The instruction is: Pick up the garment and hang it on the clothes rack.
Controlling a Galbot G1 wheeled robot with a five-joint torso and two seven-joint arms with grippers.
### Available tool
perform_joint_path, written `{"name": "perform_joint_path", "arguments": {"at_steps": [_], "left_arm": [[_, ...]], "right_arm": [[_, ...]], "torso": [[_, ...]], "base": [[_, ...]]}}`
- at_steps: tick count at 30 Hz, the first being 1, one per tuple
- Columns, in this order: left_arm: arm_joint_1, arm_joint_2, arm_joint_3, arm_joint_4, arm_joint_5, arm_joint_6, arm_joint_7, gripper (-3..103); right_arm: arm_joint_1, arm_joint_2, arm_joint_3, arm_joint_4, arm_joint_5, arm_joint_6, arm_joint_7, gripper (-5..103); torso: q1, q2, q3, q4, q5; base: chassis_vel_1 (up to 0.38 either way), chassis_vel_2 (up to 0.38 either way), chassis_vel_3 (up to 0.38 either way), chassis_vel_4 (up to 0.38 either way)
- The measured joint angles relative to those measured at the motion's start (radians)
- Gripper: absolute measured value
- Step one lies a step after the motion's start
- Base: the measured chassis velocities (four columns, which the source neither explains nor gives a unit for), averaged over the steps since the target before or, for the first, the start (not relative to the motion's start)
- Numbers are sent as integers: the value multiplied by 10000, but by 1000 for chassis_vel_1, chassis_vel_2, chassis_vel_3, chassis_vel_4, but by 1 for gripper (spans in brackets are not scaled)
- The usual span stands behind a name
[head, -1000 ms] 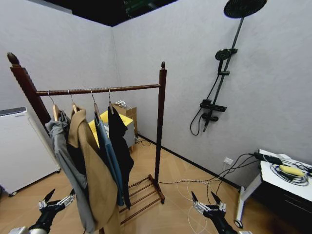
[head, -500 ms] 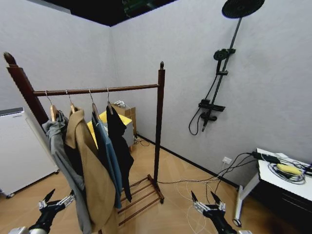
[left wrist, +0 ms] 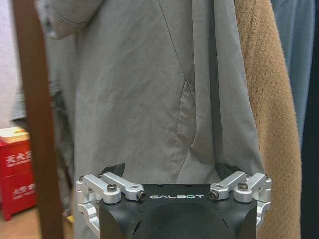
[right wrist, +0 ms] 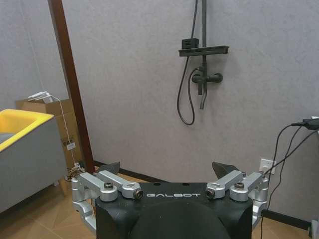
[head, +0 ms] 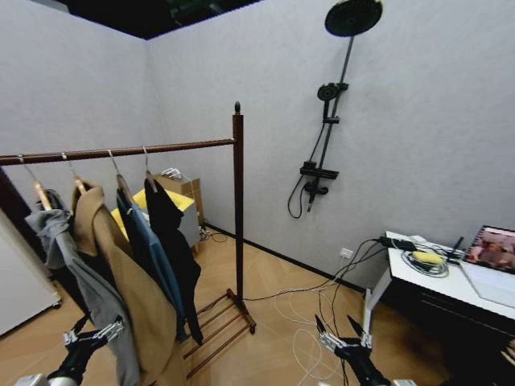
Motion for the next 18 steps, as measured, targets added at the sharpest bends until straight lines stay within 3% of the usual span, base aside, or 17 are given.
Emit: {"name": "perform_joint_path", "arguments": {"at_steps": [9, 18], "left_arm": [[1, 0, 0, 1, 0, 0, 2, 100], [1, 0, -1, 0, 0, 0, 4, 100]], "right_arm": [[2, -1, -3, 0, 1, -1, 2, 100], [1, -1, -4, 0, 2, -2, 2, 100]], "torso": [[3, -1, 0, 6, -1], [-1, 0, 0, 5, 3]], "base": [[84, -28, -115, -6], [204, -190, -192, 146]]}}
